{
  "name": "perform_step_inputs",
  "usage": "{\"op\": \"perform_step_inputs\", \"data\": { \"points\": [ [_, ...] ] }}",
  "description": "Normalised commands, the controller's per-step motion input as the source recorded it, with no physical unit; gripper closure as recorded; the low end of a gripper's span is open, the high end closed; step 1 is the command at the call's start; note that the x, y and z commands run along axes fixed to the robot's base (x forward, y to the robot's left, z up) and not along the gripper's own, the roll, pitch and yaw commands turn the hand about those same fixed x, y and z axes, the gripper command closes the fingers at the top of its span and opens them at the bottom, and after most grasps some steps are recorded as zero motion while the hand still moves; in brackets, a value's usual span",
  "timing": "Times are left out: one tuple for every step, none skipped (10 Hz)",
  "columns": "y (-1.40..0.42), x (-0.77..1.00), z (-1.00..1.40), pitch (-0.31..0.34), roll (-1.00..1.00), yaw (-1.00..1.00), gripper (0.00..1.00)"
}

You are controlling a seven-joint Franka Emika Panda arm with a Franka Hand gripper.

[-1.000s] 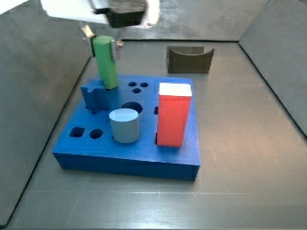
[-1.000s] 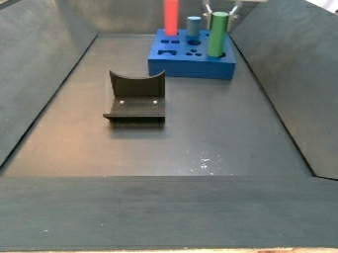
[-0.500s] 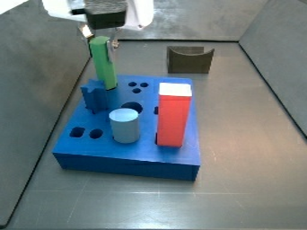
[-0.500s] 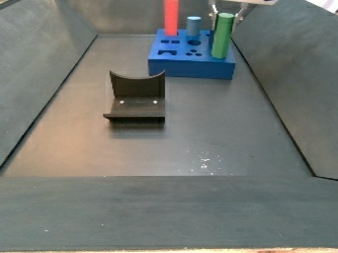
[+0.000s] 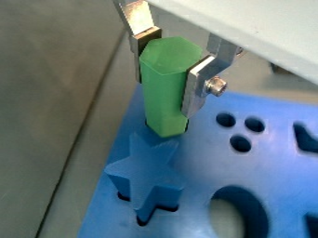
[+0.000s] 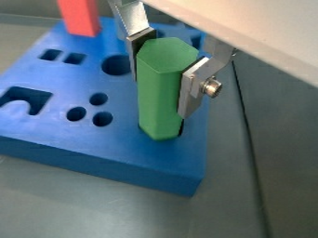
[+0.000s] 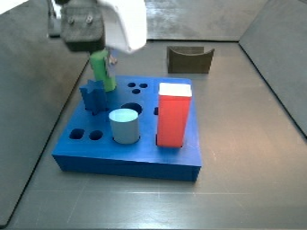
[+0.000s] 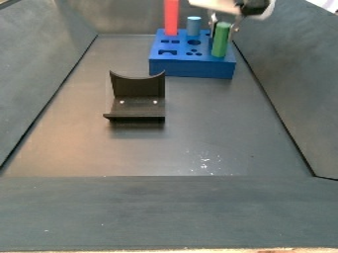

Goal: Pick up the hexagon object. Move up. Place the hexagon object on the fixture. Regrasp the hexagon object. Move to above the board. Insert the hexagon object.
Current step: Insert the hexagon object.

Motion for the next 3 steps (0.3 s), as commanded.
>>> {"op": "perform_step_inputs", "data": {
  "points": [
    [-0.02, 0.23, -0.84, 0.016, -0.06, -0.68, 1.0],
    [0.0, 0.0, -0.01, 0.0, -0.04, 0.0, 1.0],
    [0.0, 0.0, 0.0, 0.0, 0.0, 0.0, 1.0]
  ]
}}
